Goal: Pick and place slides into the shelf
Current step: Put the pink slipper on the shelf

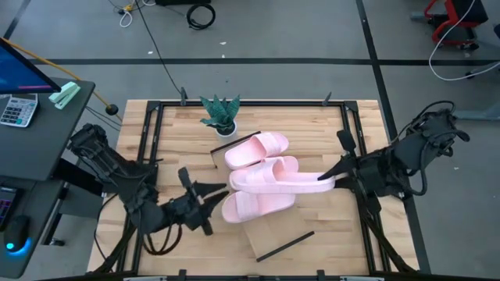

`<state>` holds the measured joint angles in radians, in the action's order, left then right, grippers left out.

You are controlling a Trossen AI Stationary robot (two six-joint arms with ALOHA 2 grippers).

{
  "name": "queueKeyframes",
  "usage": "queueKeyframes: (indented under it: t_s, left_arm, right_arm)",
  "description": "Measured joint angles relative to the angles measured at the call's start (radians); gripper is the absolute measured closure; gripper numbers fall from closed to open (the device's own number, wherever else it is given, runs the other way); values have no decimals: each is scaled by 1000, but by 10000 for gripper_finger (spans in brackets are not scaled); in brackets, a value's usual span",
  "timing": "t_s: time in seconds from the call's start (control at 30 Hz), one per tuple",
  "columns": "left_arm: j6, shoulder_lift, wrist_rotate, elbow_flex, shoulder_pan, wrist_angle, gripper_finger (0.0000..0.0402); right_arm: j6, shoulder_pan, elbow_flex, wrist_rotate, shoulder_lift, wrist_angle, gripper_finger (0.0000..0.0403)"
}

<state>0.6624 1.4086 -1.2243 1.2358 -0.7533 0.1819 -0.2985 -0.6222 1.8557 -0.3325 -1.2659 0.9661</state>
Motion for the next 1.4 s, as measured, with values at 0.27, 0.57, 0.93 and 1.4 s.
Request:
queueKeyframes:
  t_s: [0.27, 0.57, 0.93, 1.4]
  left_arm:
    - [-103, 0, -14, 0, 1, 0, 260]
    - [-132, 0, -12, 0, 18, 0, 161]
    - [-235, -1, 80, -1, 59, 26, 142]
    - [-240, -2, 199, -2, 70, 104, 291]
  right_arm:
    - [10, 34, 0, 60, -9, -25, 339]
    - [56, 37, 0, 109, -17, -37, 339]
    - [56, 37, 0, 128, -22, -40, 339]
    - [56, 41, 2, 131, -22, -32, 339]
